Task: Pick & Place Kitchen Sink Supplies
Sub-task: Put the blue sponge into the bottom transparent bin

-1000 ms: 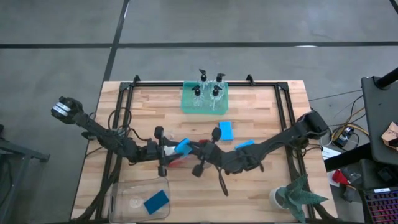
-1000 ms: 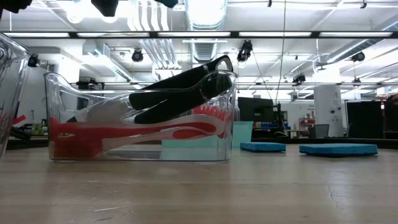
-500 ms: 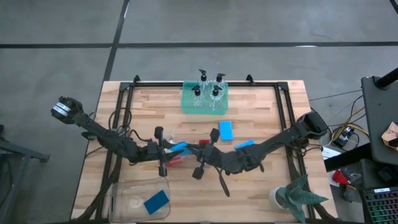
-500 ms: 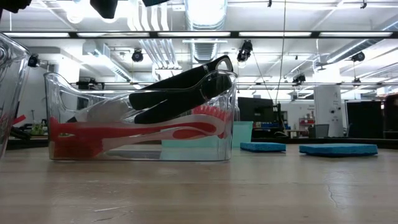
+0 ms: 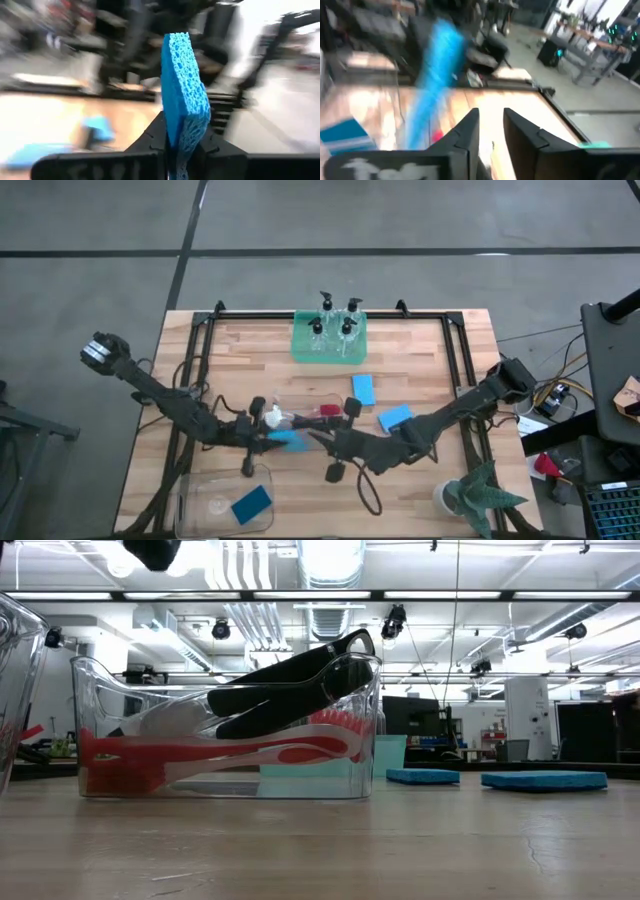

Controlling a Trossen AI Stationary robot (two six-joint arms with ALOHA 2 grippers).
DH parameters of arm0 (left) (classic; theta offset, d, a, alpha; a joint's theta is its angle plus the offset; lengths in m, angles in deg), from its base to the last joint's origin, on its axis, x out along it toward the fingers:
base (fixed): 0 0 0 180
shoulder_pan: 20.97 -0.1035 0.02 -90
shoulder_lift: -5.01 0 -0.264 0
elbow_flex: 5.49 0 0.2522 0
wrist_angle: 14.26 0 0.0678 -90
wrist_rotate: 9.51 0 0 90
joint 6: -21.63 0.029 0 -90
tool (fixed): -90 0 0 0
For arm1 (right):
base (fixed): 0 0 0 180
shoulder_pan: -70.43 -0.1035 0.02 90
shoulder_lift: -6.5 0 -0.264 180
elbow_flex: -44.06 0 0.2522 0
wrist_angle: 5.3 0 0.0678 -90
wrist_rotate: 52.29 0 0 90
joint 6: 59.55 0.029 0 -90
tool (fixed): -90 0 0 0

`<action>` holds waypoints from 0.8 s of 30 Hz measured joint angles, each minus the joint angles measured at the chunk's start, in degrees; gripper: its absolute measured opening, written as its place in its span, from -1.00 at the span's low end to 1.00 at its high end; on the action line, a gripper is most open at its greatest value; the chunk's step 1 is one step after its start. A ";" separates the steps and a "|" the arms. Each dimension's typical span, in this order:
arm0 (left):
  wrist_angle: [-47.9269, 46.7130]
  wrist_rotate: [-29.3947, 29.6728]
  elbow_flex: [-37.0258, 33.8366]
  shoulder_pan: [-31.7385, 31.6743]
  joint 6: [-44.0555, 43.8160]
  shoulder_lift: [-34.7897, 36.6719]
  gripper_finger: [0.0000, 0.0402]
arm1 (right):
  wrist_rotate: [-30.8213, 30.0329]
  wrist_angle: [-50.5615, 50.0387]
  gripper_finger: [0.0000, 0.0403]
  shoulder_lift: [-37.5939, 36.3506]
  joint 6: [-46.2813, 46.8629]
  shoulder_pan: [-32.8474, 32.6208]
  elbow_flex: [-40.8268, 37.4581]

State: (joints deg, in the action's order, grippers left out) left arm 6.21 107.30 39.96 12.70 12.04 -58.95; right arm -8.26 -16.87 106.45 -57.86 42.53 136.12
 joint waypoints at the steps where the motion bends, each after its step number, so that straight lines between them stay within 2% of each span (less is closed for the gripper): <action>1: -2.66 -2.55 0.74 0.50 -2.90 1.15 -0.85 | -0.21 -1.98 -0.55 -0.05 1.05 -0.02 0.00; 4: -13.60 -10.48 3.59 1.84 -13.11 4.55 -0.91 | -0.30 -7.94 -0.43 -0.05 4.07 0.02 -0.04; 7: -25.44 -17.80 6.85 2.99 -27.17 6.03 -0.94 | -0.45 -12.46 -0.34 -0.01 8.49 0.04 -0.21; 13: -46.04 -28.09 12.59 7.81 -49.04 4.16 -0.91 | -0.49 -15.30 -0.24 0.13 10.41 0.04 -0.85; 19: -59.59 -32.49 13.36 14.30 -67.27 1.03 -0.92 | -0.50 -15.48 -0.24 0.03 10.32 0.03 -0.87; 24: -63.96 -32.70 13.07 15.92 -71.14 -1.92 -0.89 | -0.51 -15.48 -0.30 -0.07 10.15 0.13 -0.87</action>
State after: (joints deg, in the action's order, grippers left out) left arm -57.75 74.61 53.03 28.61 -59.10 -60.87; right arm -8.77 -32.35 106.38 -47.71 42.66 135.25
